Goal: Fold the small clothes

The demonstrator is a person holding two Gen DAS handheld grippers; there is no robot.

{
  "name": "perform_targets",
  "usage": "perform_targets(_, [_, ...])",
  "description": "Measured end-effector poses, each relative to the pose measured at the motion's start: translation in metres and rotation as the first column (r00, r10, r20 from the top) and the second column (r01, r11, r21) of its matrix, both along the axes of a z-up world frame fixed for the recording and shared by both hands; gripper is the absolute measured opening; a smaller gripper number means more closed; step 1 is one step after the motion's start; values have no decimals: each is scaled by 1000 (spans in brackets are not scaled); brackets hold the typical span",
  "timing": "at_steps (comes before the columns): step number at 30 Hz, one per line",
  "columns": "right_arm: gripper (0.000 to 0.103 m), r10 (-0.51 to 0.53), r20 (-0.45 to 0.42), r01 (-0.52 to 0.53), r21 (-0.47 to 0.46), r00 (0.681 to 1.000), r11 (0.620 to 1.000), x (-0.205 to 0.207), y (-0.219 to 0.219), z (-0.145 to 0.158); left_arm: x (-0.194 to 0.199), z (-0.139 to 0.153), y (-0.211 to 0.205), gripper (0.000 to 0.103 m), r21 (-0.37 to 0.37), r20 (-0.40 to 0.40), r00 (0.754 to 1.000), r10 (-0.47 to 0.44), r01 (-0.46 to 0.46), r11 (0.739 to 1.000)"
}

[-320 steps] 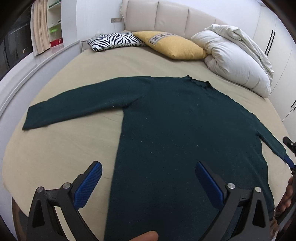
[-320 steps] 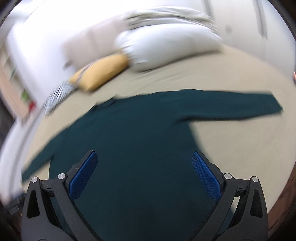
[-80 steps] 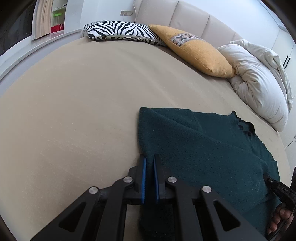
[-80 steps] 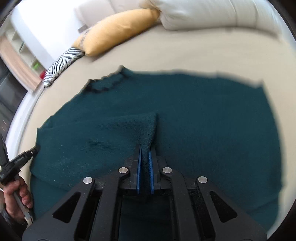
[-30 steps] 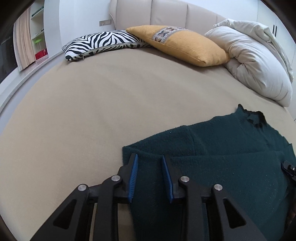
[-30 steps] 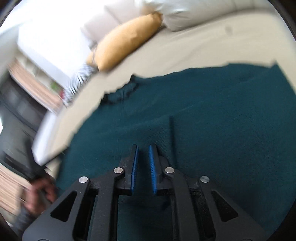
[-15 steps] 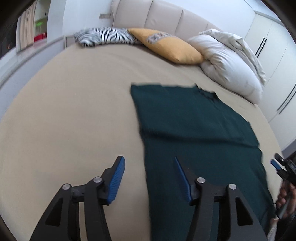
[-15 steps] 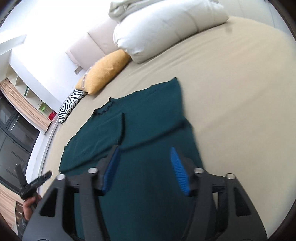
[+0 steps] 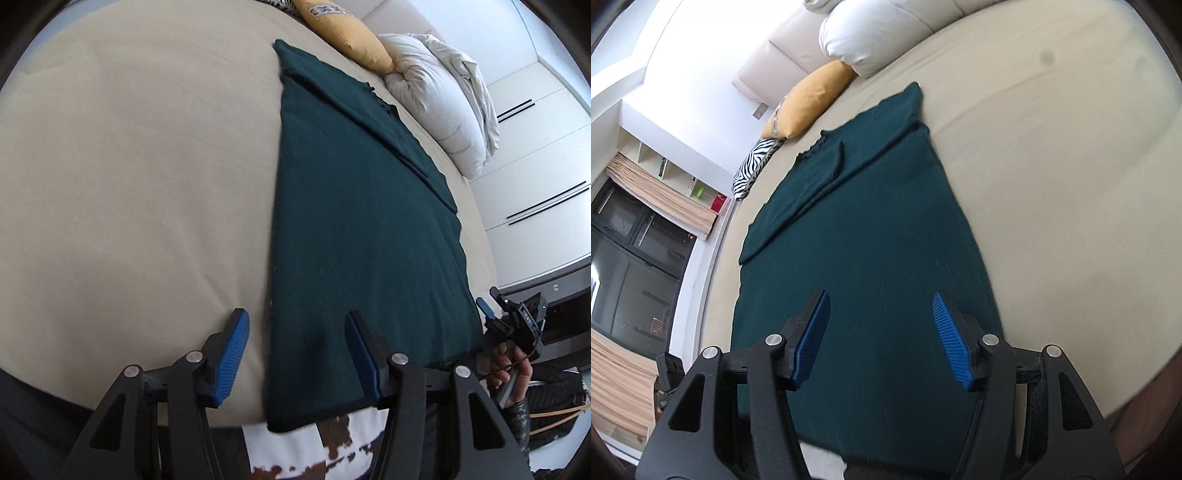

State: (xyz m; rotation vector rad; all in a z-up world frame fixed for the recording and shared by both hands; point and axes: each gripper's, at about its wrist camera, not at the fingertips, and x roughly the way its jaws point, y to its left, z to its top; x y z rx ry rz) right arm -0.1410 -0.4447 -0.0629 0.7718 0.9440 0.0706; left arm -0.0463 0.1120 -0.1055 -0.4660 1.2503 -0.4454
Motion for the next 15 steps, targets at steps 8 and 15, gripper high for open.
perform_targets(8, [57, 19, -28, -18, 65, 999, 998, -35, -4, -6, -14, -21, 2, 48, -110, -112, 993, -38, 26, 994])
perform_targets(15, [57, 9, -40, -5, 97, 999, 995, -54, -14, -4, -12, -30, 14, 13, -157, -161, 987, 1, -26, 987])
